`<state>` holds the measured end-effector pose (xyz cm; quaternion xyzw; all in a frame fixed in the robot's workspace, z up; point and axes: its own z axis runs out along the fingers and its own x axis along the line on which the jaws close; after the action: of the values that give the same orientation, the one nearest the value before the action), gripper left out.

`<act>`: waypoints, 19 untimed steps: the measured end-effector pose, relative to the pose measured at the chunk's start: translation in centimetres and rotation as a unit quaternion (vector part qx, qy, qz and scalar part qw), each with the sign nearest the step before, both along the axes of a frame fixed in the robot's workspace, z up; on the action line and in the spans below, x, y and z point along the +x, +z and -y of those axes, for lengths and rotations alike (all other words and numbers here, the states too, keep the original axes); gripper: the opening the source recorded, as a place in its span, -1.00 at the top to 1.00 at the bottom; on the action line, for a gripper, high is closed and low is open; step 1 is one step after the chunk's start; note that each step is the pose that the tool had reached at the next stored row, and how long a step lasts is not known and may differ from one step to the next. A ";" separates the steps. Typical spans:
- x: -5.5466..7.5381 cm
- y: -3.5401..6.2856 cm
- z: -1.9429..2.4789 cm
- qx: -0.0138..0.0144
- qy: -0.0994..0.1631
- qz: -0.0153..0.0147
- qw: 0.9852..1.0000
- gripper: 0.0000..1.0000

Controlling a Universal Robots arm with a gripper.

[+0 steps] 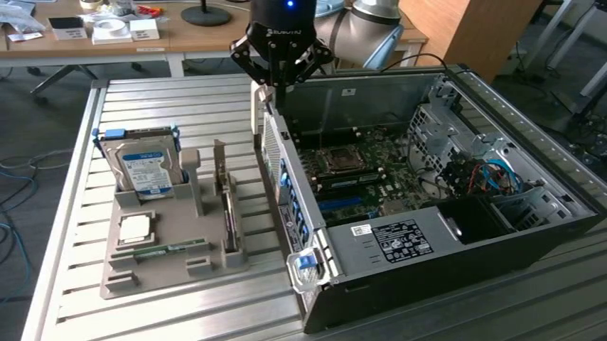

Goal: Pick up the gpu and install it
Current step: 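Reach for the gpu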

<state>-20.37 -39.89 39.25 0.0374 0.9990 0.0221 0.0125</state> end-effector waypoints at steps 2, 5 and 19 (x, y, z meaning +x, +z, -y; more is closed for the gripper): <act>-0.4 0.00 0.00 0.000 0.000 0.000 1.000 0.79; -1.0 -0.01 0.00 0.000 0.000 0.000 1.000 0.79; -3.6 -0.02 0.00 0.000 0.000 0.000 1.000 0.79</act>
<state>-23.99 -39.88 39.23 0.0374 0.9990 0.0221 0.0125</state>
